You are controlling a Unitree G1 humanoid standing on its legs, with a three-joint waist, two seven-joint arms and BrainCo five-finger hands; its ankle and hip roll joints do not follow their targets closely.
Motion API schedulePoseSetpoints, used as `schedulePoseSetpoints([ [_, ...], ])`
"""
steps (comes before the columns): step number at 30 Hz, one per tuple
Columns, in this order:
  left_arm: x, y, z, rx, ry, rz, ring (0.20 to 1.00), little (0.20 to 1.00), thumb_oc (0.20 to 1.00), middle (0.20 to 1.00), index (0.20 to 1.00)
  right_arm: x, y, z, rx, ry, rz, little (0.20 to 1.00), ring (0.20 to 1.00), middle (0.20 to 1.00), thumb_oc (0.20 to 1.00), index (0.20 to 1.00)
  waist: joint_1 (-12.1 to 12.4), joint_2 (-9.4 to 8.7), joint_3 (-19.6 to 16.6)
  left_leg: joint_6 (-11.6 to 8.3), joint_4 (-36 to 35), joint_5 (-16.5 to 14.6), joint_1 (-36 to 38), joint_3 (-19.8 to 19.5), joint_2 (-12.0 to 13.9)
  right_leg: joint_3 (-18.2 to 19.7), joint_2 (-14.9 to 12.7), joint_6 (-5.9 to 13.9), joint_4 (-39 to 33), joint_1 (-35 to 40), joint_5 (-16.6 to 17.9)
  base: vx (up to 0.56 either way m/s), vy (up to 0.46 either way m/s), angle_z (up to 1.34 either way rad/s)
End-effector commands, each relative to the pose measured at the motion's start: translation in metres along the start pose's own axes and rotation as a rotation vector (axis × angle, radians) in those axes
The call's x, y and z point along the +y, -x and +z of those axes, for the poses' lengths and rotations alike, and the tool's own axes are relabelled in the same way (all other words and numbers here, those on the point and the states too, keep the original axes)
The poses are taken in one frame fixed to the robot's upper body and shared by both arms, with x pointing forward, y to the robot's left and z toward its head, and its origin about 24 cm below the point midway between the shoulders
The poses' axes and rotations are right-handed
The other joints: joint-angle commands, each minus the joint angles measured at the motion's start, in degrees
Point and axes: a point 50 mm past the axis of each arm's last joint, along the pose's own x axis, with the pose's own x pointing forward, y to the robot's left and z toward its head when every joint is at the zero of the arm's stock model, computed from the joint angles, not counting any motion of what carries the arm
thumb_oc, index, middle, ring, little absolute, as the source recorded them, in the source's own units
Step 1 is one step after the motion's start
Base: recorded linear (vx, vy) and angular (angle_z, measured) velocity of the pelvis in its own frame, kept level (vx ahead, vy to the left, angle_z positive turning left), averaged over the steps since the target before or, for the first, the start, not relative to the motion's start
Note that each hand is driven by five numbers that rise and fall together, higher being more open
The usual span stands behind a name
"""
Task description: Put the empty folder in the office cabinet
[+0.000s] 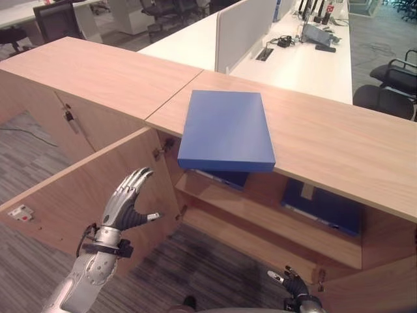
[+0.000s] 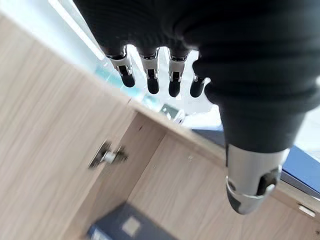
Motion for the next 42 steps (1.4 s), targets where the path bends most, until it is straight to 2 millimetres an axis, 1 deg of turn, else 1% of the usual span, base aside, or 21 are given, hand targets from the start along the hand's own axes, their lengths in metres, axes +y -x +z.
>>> schedulePoseSetpoints([
  [1,0.035,-0.018,0.014,-0.153,-0.107,0.151,1.000,1.000,1.000,1.000,1.000,0.014,-0.006,0.020,-0.077,-0.027,0.025,1.000,1.000,1.000,1.000,1.000,0.44,-1.36,-0.47,-2.46,0.31,-4.16,0.86,-0.13,1.76,2.89,-5.59,6.04,6.53,-1.77,-3.18,0.00,0.000,0.00],
  [2,0.035,-0.018,0.014,-0.153,-0.107,0.151,1.000,1.000,1.000,1.000,1.000,0.014,-0.006,0.020,-0.077,-0.027,0.025,1.000,1.000,1.000,1.000,1.000,0.43,-1.36,-0.47,-2.46,0.31,-4.16,0.86,-0.13,1.76,2.90,-5.60,6.04,6.53,-1.77,-3.18,0.00,0.000,0.00],
  [3,0.042,-0.023,0.021,-0.195,-0.129,0.187,1.000,1.000,1.000,1.000,1.000,0.015,-0.005,0.017,-0.067,-0.033,0.022,1.000,1.000,1.000,1.000,1.000,0.14,-1.27,-0.64,-2.44,0.31,-4.27,0.95,-0.12,1.79,2.93,-5.54,6.04,6.67,-1.89,-3.26,0.00,0.000,0.00],
  [4,0.042,-0.023,0.021,-0.194,-0.129,0.187,1.000,1.000,1.000,1.000,1.000,0.015,-0.005,0.018,-0.068,-0.033,0.022,1.000,1.000,1.000,1.000,1.000,0.13,-1.28,-0.63,-2.44,0.31,-4.27,0.94,-0.12,1.79,2.93,-5.54,6.04,6.70,-1.91,-3.28,0.00,0.000,0.00],
  [6,0.051,-0.029,0.029,-0.245,-0.153,0.225,1.000,1.000,1.000,1.000,1.000,0.015,-0.005,0.016,-0.059,-0.038,0.022,1.000,1.000,1.000,1.000,1.000,-0.46,-1.03,-0.63,-2.41,0.31,-4.41,1.13,-0.03,1.83,3.17,-5.46,5.99,7.02,-2.07,-3.41,0.00,0.000,0.00],
  [8,0.054,-0.031,0.032,-0.262,-0.163,0.235,1.000,1.000,1.000,1.000,1.000,0.015,-0.004,0.013,-0.053,-0.040,0.021,1.000,1.000,1.000,1.000,1.000,-0.65,-0.98,-0.63,-2.40,0.31,-4.48,1.22,0.04,1.88,3.29,-5.47,6.00,7.16,-2.12,-3.48,0.00,0.000,0.00],
  [10,0.061,-0.035,0.039,-0.306,-0.174,0.256,1.000,1.000,1.000,1.000,1.000,0.013,-0.004,0.012,-0.045,-0.052,0.014,1.000,1.000,1.000,1.000,1.000,-1.22,-0.78,-0.79,-2.37,0.31,-4.56,1.38,0.20,1.94,3.55,-5.33,5.97,7.26,-2.21,-3.62,0.00,0.000,0.00],
  [12,0.062,-0.037,0.042,-0.324,-0.177,0.261,1.000,1.000,1.000,1.000,1.000,0.013,-0.004,0.010,-0.039,-0.055,0.013,1.000,1.000,1.000,1.000,1.000,-1.32,-0.73,-0.82,-2.39,0.31,-4.63,1.49,0.34,1.98,3.64,-5.31,5.97,7.28,-2.23,-3.65,0.00,0.000,0.00],
  [15,0.071,-0.044,0.055,-0.392,-0.189,0.301,1.000,1.000,1.000,1.000,1.000,0.010,-0.003,0.005,-0.020,-0.061,0.005,1.000,1.000,1.000,1.000,1.000,-2.30,-0.50,-1.07,-2.37,0.31,-4.86,1.90,0.88,2.03,4.23,-5.25,5.98,7.24,-2.18,-3.72,0.00,-0.003,-0.01],
  [17,0.072,-0.046,0.057,-0.404,-0.189,0.305,1.000,1.000,1.000,1.000,1.000,0.009,-0.003,0.004,-0.015,-0.063,0.002,1.000,1.000,1.000,1.000,1.000,-2.40,-0.43,-1.09,-2.37,0.31,-4.92,2.01,0.97,2.06,4.38,-5.25,5.99,7.20,-2.16,-3.70,0.00,-0.003,-0.07],
  [18,0.075,-0.050,0.064,-0.440,-0.185,0.324,1.000,1.000,1.000,1.000,1.000,0.008,-0.002,-0.002,0.010,-0.068,-0.005,1.000,1.000,1.000,1.000,1.000,-2.95,-0.33,-1.31,-2.35,0.31,-5.07,2.32,1.19,2.07,4.69,-5.21,6.01,7.11,-2.13,-3.67,0.00,-0.005,-0.07],
  [20,0.075,-0.050,0.064,-0.441,-0.184,0.324,1.000,1.000,1.000,1.000,1.000,0.008,-0.002,-0.002,0.010,-0.069,-0.006,1.000,1.000,1.000,1.000,1.000,-2.85,-0.33,-1.25,-2.34,0.31,-5.09,2.34,1.22,2.07,4.72,-5.20,6.01,7.11,-2.12,-3.68,0.00,-0.003,-0.06],
  [23,0.081,-0.061,0.077,-0.519,-0.204,0.331,1.000,1.000,1.000,1.000,1.000,0.007,-0.001,-0.005,0.027,-0.072,-0.005,1.000,1.000,1.000,1.000,1.000,-4.01,0.08,-1.55,-2.25,0.31,-5.30,2.73,1.90,2.12,5.37,-5.12,6.09,6.90,-2.17,-3.58,-0.01,-0.002,-0.10],
  [27,0.077,-0.071,0.083,-0.570,-0.254,0.279,1.000,1.000,1.000,1.000,1.000,0.005,-0.002,-0.004,0.024,-0.082,-0.005,1.000,1.000,1.000,1.000,1.000,-4.78,0.46,-1.73,-2.20,0.31,-5.46,3.05,2.47,2.06,5.99,-5.03,6.22,6.81,-2.12,-3.50,0.00,0.005,-0.05],
  [32,0.063,-0.080,0.080,-0.559,-0.272,0.198,1.000,1.000,1.000,1.000,1.000,0.000,-0.001,-0.005,0.025,-0.098,-0.019,1.000,1.000,1.000,1.000,1.000,-6.09,0.83,-1.68,-2.17,0.31,-5.60,3.47,3.22,2.16,6.72,-4.96,6.29,6.79,-2.23,-3.36,0.00,0.003,-0.13],
  [33,0.062,-0.081,0.080,-0.561,-0.271,0.198,1.000,1.000,1.000,1.000,1.000,0.000,-0.001,-0.005,0.024,-0.099,-0.020,1.000,1.000,1.000,1.000,1.000,-5.95,0.85,-1.64,-2.17,0.31,-5.61,3.49,3.24,2.16,6.74,-4.95,6.30,6.78,-2.22,-3.35,0.00,0.001,-0.05],
  [42,0.044,-0.096,0.079,-0.543,-0.269,0.129,1.000,1.000,1.000,1.000,1.000,-0.008,0.000,-0.008,0.034,-0.161,-0.055,1.000,1.000,1.000,1.000,1.000,-7.43,0.81,-1.73,-1.99,0.31,-5.85,4.00,4.04,2.19,7.52,-4.75,6.36,6.59,-2.25,-3.22,0.01,0.003,-0.06],
])
